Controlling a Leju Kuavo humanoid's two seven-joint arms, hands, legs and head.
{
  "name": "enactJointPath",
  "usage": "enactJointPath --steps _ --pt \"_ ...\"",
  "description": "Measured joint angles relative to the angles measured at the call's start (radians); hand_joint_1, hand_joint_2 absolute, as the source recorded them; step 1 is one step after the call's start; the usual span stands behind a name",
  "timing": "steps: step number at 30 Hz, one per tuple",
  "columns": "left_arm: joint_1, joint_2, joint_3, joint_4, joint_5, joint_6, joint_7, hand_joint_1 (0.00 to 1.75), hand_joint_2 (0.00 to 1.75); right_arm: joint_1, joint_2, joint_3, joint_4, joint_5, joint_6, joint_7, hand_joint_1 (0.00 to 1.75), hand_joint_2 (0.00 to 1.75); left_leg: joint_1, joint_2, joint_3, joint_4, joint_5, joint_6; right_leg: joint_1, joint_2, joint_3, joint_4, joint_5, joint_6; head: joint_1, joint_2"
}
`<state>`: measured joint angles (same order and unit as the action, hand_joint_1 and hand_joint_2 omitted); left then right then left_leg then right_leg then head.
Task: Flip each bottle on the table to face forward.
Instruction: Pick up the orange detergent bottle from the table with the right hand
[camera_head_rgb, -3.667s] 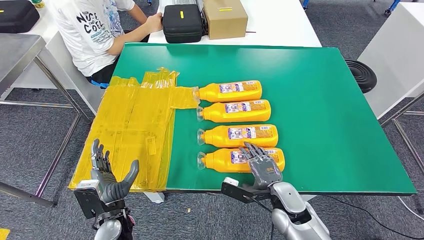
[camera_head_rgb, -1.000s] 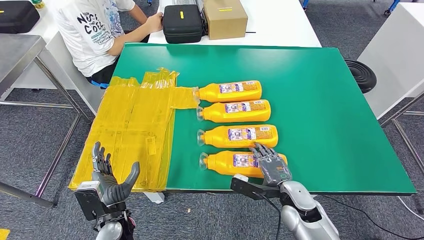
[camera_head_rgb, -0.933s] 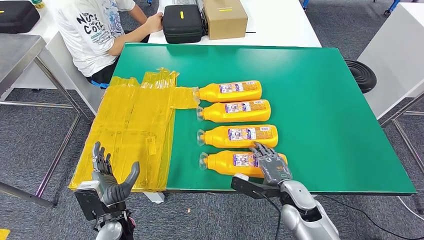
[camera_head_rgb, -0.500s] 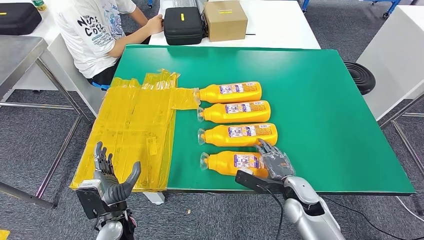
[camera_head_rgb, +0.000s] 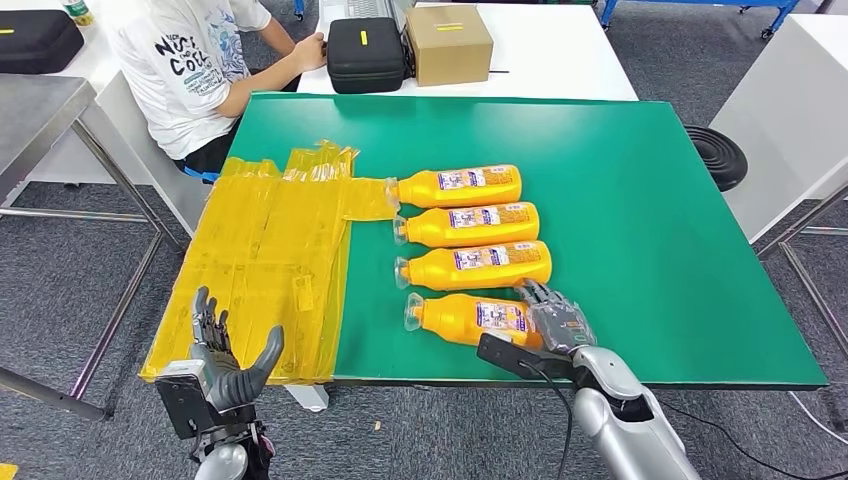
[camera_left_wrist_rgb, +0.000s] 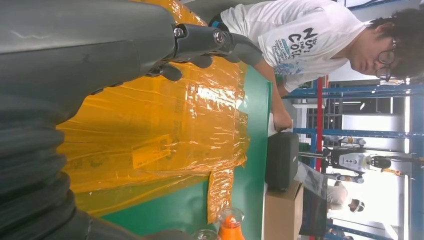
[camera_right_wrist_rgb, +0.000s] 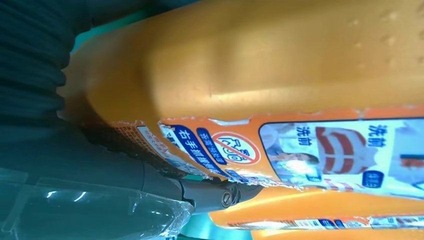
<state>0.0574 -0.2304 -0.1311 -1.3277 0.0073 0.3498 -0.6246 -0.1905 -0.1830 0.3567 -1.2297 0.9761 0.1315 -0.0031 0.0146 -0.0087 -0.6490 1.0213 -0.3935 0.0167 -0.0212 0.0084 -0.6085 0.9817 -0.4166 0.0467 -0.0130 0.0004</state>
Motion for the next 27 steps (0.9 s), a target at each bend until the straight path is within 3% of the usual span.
enactJointPath --steps 12,14,16,18,20,25,27 --pt "0.001 0.000 0.000 0.000 0.004 0.001 0.003 0.00 1.75 -0.028 0.000 0.004 0.032 -0.008 0.006 -0.008 0.30 1.75 0.000 0.000 0.001 0.000 0.000 0.001 0.000 0.000 0.001 0.000 0.000 0.000 0.000 0.000" --pt "0.001 0.000 0.000 0.000 0.004 0.001 0.003 0.00 1.75 -0.030 0.000 0.004 0.034 -0.009 0.006 -0.008 0.36 1.75 0.000 0.000 0.001 0.000 0.000 0.001 0.000 0.000 0.001 0.000 0.000 0.000 0.000 0.000" --pt "0.001 0.000 0.000 0.000 0.004 0.001 0.003 0.00 1.75 -0.032 0.000 0.005 0.036 -0.009 0.006 -0.008 0.63 1.75 0.000 0.000 0.001 0.000 0.000 0.001 0.000 0.000 0.001 0.000 0.000 0.000 0.000 0.000" --pt "0.001 0.000 0.000 0.000 0.004 0.001 0.003 0.00 1.75 -0.032 0.000 0.005 0.037 -0.009 0.006 -0.008 1.07 1.75 0.000 0.000 0.001 0.000 0.000 0.001 0.000 0.000 0.000 0.000 0.000 0.000 0.000 0.000" --pt "0.001 0.000 0.000 0.000 0.004 0.001 0.003 0.00 1.75 -0.032 0.000 0.007 0.038 -0.009 0.006 -0.008 1.38 1.75 0.000 0.000 0.001 0.000 0.000 0.001 0.000 0.000 0.000 0.000 0.000 0.000 0.000 0.000" --pt "0.001 0.000 0.000 0.000 0.007 0.001 0.005 0.00 1.75 -0.033 -0.001 0.008 0.038 -0.010 0.006 -0.009 1.70 1.75 0.000 0.000 0.001 0.000 0.000 0.001 0.000 0.000 0.000 0.000 0.000 0.000 0.000 0.000" --pt "0.001 0.000 0.000 0.000 0.011 0.001 0.006 0.00 1.75 -0.033 -0.002 0.008 0.038 -0.010 0.006 -0.009 1.75 1.75 0.000 0.000 0.001 0.000 0.000 0.001 0.000 0.000 0.001 0.000 0.000 0.001 0.000 0.000"
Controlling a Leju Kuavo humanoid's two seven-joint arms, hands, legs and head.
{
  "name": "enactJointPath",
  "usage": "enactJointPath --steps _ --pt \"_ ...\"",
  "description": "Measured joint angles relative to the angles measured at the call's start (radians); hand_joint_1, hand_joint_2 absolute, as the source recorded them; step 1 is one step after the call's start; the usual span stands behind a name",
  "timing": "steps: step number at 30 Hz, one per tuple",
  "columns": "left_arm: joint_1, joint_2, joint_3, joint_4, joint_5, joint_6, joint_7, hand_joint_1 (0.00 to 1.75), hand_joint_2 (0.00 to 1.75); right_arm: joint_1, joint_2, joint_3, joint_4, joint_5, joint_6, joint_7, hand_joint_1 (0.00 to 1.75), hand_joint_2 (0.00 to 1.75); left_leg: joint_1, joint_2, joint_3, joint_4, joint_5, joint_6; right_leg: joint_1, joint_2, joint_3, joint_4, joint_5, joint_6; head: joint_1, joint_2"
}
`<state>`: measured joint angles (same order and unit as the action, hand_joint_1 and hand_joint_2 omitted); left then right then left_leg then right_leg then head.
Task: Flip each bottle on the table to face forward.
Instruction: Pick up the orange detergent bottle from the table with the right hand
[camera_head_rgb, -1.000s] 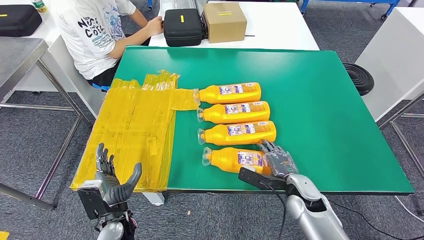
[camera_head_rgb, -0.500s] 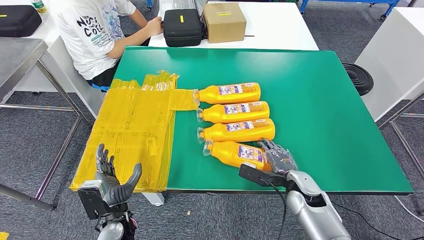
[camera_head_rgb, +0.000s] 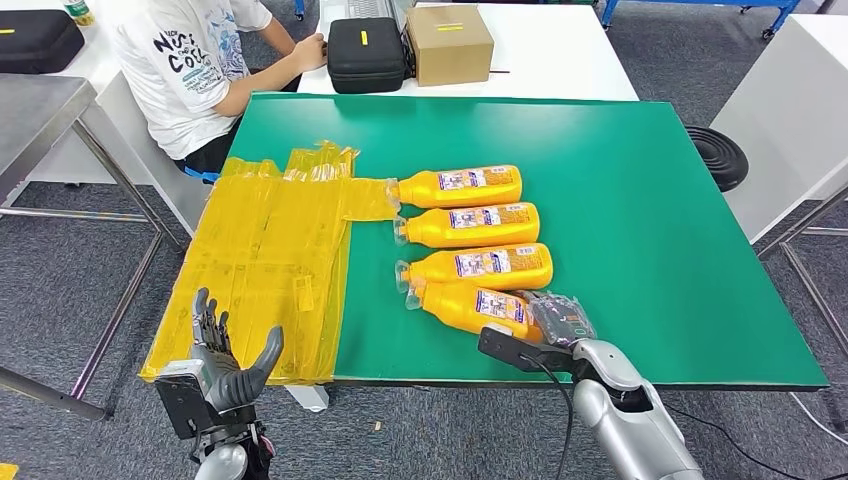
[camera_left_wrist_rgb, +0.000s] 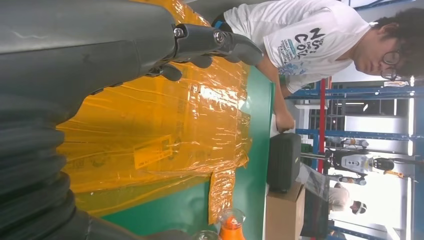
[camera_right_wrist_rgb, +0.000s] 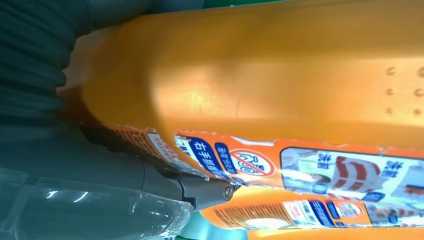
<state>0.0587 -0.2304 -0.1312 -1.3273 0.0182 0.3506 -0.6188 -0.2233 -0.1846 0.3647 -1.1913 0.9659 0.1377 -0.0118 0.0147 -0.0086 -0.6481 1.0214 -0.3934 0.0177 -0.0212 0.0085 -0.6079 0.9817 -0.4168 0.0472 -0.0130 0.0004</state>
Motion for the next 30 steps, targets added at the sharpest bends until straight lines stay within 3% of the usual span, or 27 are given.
enactJointPath --steps 16,23,30 --pt "0.002 0.000 0.000 0.001 0.011 0.008 -0.004 0.00 1.75 -0.022 -0.001 0.012 0.035 -0.016 0.002 -0.024 1.75 1.75 0.000 0.000 0.006 0.000 -0.005 0.000 0.000 0.000 0.000 -0.001 -0.004 0.000 0.000 0.000" --pt "0.008 0.000 0.000 0.000 0.009 0.013 -0.006 0.00 1.75 -0.017 0.014 0.007 0.039 -0.092 -0.078 -0.092 1.75 1.75 0.000 0.001 0.008 0.000 -0.003 -0.001 0.000 0.001 0.009 -0.001 -0.001 0.000 0.000 0.000" --pt "0.009 0.000 0.000 0.000 0.009 0.013 -0.006 0.00 1.75 -0.015 0.015 0.006 0.039 -0.097 -0.084 -0.098 1.75 1.75 0.000 0.001 0.008 0.000 -0.003 0.000 0.000 0.001 0.009 -0.001 -0.001 -0.001 0.000 0.000"
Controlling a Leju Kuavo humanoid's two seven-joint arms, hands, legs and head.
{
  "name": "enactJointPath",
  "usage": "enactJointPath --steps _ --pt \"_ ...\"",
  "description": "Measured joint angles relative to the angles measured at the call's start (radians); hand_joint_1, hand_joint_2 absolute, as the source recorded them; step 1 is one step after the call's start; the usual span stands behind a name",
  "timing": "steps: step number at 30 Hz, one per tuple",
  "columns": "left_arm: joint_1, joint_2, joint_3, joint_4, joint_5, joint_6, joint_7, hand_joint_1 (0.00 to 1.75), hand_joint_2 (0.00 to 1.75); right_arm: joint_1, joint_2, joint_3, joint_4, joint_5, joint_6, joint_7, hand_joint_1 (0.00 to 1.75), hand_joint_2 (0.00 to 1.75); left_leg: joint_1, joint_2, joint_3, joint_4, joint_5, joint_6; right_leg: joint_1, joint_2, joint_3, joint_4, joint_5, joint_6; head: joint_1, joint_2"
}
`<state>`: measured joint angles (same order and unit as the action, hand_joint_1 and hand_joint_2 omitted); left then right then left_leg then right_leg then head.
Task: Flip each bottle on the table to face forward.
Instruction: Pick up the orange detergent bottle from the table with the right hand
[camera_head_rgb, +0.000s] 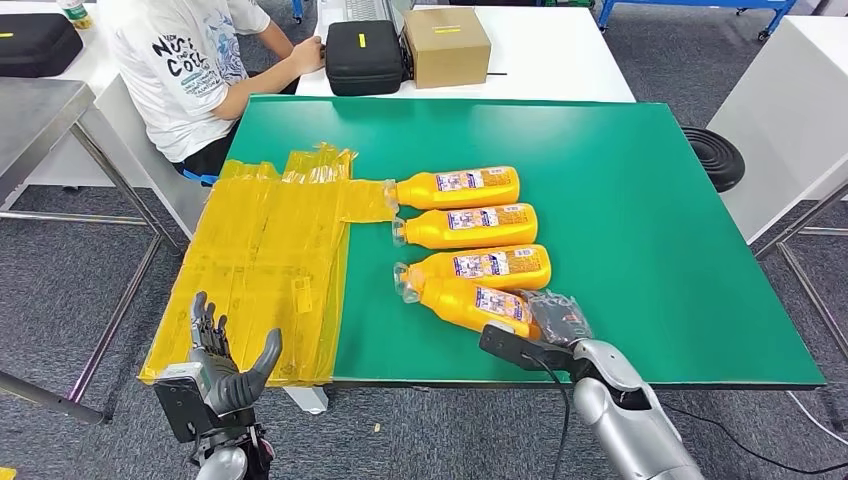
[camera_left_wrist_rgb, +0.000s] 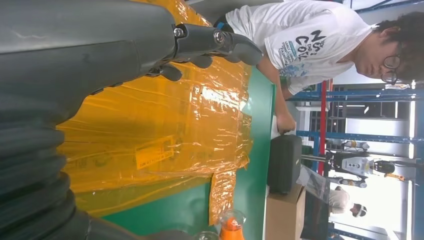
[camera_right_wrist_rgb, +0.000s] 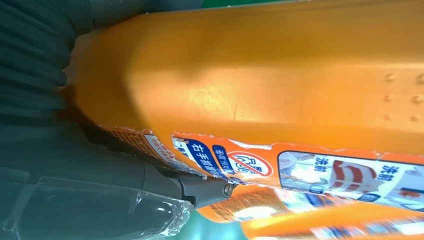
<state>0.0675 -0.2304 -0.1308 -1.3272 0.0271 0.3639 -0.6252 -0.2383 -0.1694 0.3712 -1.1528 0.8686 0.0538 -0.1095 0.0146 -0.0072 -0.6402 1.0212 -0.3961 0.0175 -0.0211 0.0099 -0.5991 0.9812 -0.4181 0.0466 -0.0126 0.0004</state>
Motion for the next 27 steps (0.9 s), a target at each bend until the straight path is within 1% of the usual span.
enactJointPath --steps 3,5,6,7,9,10,11,13,17,19,22,24,25,27 --pt "0.000 0.000 0.000 0.000 -0.001 0.003 0.000 0.00 1.75 0.003 0.004 -0.002 -0.001 -0.008 -0.011 -0.011 1.75 1.75 0.000 0.000 0.000 0.000 0.000 0.000 0.000 0.000 0.000 0.000 0.000 0.000 0.000 0.000" --pt "0.003 0.000 0.000 -0.002 -0.004 0.008 -0.002 0.00 1.75 0.024 0.020 -0.014 -0.019 -0.033 -0.047 -0.053 1.75 1.75 0.000 -0.001 -0.002 0.000 0.000 0.000 0.000 0.000 -0.001 0.000 0.000 0.000 0.000 0.000" --pt "0.004 0.000 0.001 -0.004 -0.006 0.009 -0.003 0.00 1.75 0.042 0.035 -0.025 -0.043 -0.055 -0.075 -0.097 1.75 1.75 0.000 -0.001 -0.004 0.000 0.001 0.000 0.000 -0.001 -0.003 0.001 -0.001 0.001 0.000 0.000" --pt "0.006 0.000 0.001 -0.007 -0.010 0.010 -0.006 0.00 1.75 0.064 0.057 -0.041 -0.079 -0.090 -0.114 -0.168 1.75 1.75 0.000 -0.002 -0.007 0.000 0.001 0.001 0.000 -0.001 -0.006 0.001 -0.001 0.001 0.000 0.000" --pt "0.002 0.000 0.003 -0.011 -0.006 -0.006 -0.007 0.00 1.75 0.091 0.122 -0.085 -0.167 -0.190 -0.188 -0.314 1.75 1.75 0.000 -0.002 -0.013 0.000 0.001 0.001 0.000 -0.002 -0.011 0.001 -0.001 0.001 0.000 0.000" --pt "-0.001 0.000 0.004 -0.012 0.005 -0.021 -0.006 0.00 1.75 0.095 0.150 -0.103 -0.197 -0.232 -0.216 -0.365 1.75 1.75 0.000 -0.002 -0.014 0.000 0.001 0.001 -0.001 -0.002 -0.012 0.001 -0.001 0.001 0.000 0.000" --pt "-0.003 0.000 0.004 -0.015 0.023 -0.044 -0.003 0.00 1.75 0.096 0.174 -0.118 -0.215 -0.262 -0.232 -0.390 1.75 1.75 -0.001 -0.002 -0.014 0.000 0.001 0.001 -0.001 -0.002 -0.012 0.001 -0.002 0.001 -0.001 0.000" --pt "-0.006 0.001 0.004 -0.018 0.056 -0.087 0.004 0.00 1.75 0.095 0.188 -0.130 -0.218 -0.274 -0.242 -0.401 1.75 1.75 -0.001 -0.002 -0.014 0.000 0.001 0.001 -0.001 -0.002 -0.012 0.001 -0.002 0.001 0.000 0.000" --pt "-0.010 0.005 0.003 -0.026 0.097 -0.142 0.015 0.00 1.75 0.095 0.205 -0.147 -0.218 -0.281 -0.255 -0.412 1.75 1.75 -0.001 -0.002 -0.015 0.000 0.001 0.001 -0.001 -0.001 -0.013 0.001 -0.002 0.001 0.000 0.000" --pt "-0.011 0.010 -0.002 -0.029 0.149 -0.227 0.035 0.00 1.75 0.099 0.214 -0.155 -0.218 -0.287 -0.265 -0.424 1.75 1.75 -0.001 -0.002 -0.015 0.000 0.001 0.001 -0.001 -0.002 -0.013 0.001 -0.002 0.001 0.000 0.000" --pt "-0.014 0.025 -0.021 -0.034 0.229 -0.416 0.070 0.00 1.75 0.110 0.230 -0.166 -0.212 -0.310 -0.266 -0.455 1.75 1.75 -0.001 -0.002 -0.015 0.000 0.001 0.001 -0.001 -0.002 -0.013 0.001 -0.002 0.001 0.000 0.000" --pt "-0.024 0.036 -0.041 -0.034 0.244 -0.523 0.089 0.00 1.75 0.114 0.241 -0.168 -0.195 -0.326 -0.259 -0.480 1.75 1.75 -0.001 -0.002 -0.015 0.000 0.001 0.001 -0.001 -0.002 -0.014 0.001 -0.002 0.001 -0.001 0.000" --pt "-0.032 0.041 -0.051 -0.034 0.242 -0.560 0.096 0.00 1.75 0.115 0.248 -0.168 -0.183 -0.332 -0.255 -0.490 1.75 1.75 -0.001 -0.002 -0.015 0.000 0.001 0.001 -0.001 -0.002 -0.014 0.001 -0.002 0.001 0.000 0.000" --pt "-0.047 0.047 -0.067 -0.033 0.236 -0.594 0.103 0.00 1.75 0.116 0.259 -0.168 -0.159 -0.338 -0.252 -0.504 1.75 1.75 -0.001 -0.002 -0.016 0.000 0.001 0.001 -0.001 -0.002 -0.014 0.001 -0.002 0.001 0.000 0.000"
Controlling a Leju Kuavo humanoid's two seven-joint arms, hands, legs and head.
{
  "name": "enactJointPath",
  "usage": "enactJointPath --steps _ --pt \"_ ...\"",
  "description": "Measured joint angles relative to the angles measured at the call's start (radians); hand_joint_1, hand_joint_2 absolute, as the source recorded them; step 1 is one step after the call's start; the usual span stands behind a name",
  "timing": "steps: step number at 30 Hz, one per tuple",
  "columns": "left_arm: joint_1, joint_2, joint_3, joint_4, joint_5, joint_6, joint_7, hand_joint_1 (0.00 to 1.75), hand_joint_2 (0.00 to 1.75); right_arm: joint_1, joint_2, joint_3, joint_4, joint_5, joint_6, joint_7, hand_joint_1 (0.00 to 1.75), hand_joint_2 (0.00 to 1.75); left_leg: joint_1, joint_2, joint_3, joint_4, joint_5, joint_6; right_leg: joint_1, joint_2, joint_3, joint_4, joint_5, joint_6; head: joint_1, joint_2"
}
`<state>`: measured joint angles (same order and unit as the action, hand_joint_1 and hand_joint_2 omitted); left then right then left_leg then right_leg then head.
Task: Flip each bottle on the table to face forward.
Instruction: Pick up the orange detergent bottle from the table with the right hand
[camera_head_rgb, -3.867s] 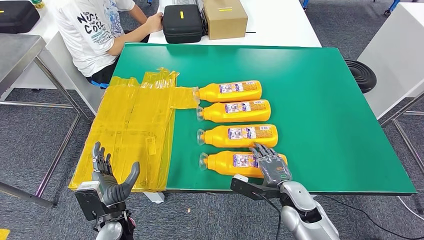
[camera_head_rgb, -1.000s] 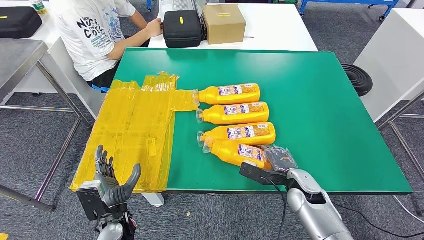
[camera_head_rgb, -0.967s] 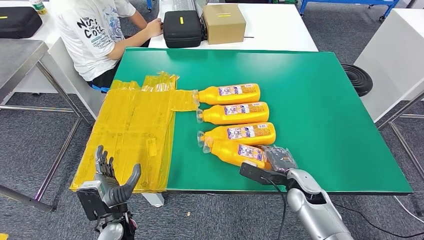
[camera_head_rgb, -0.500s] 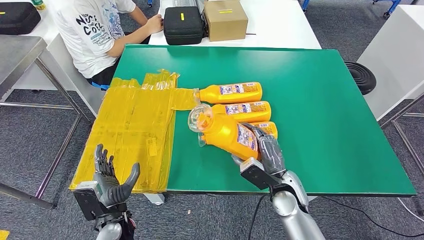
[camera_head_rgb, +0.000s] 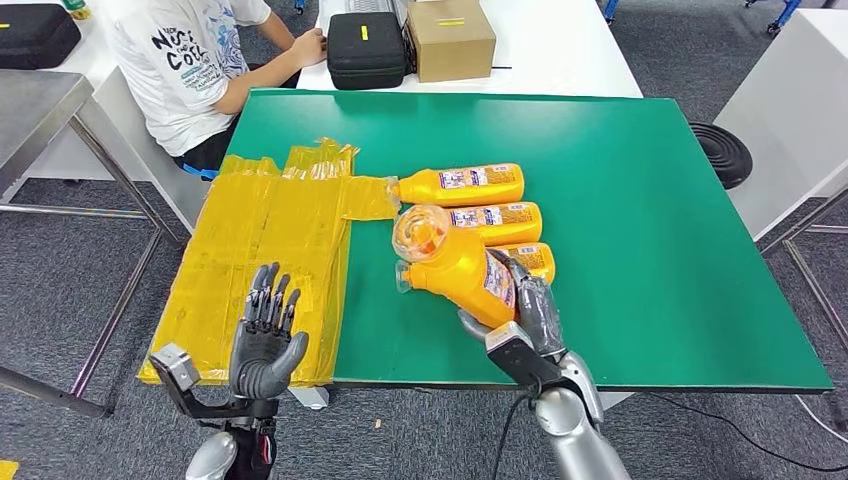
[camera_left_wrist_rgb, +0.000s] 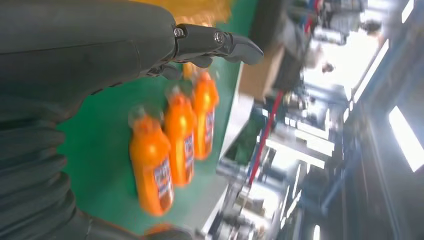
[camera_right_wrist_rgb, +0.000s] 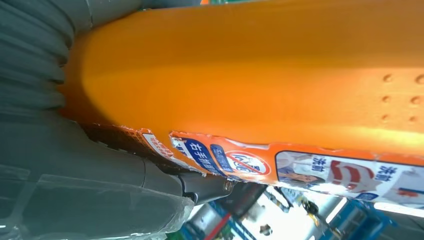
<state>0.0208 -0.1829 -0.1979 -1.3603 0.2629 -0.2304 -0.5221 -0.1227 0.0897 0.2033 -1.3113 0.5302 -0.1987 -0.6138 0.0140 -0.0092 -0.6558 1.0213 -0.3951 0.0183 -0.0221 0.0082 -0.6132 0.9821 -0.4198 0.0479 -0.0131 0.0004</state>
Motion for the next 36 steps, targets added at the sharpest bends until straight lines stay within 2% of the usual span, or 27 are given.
enactJointPath --steps 8,14,24,36 --pt "-0.029 0.018 -0.034 0.007 -0.048 -0.029 0.009 0.00 1.75 -0.002 0.025 0.000 0.057 -0.014 0.019 -0.018 1.75 1.75 0.000 0.000 -0.001 0.000 0.000 0.000 0.000 0.000 0.000 0.000 0.000 0.000 0.000 0.000" --pt "-0.088 0.026 -0.078 0.049 -0.129 -0.053 0.018 0.00 1.75 -0.045 0.075 0.006 0.166 -0.064 0.071 -0.063 1.75 1.75 0.000 0.000 -0.001 0.000 0.000 0.000 0.000 0.000 0.000 0.000 0.000 0.000 0.000 0.000" --pt "-0.145 0.028 -0.142 0.096 -0.288 0.026 0.010 0.00 1.75 -0.093 0.128 0.033 0.236 -0.094 0.117 -0.056 1.75 1.75 0.000 0.000 -0.001 0.000 0.000 0.000 0.000 0.000 0.000 0.000 0.000 0.000 0.000 0.000" --pt "-0.165 0.028 -0.164 0.138 -0.276 -0.027 0.001 0.00 1.75 -0.144 0.153 0.072 0.314 -0.099 0.160 -0.047 1.75 1.75 0.000 0.000 -0.001 0.000 0.000 0.000 0.000 0.000 -0.001 0.000 0.000 0.000 0.000 0.000"
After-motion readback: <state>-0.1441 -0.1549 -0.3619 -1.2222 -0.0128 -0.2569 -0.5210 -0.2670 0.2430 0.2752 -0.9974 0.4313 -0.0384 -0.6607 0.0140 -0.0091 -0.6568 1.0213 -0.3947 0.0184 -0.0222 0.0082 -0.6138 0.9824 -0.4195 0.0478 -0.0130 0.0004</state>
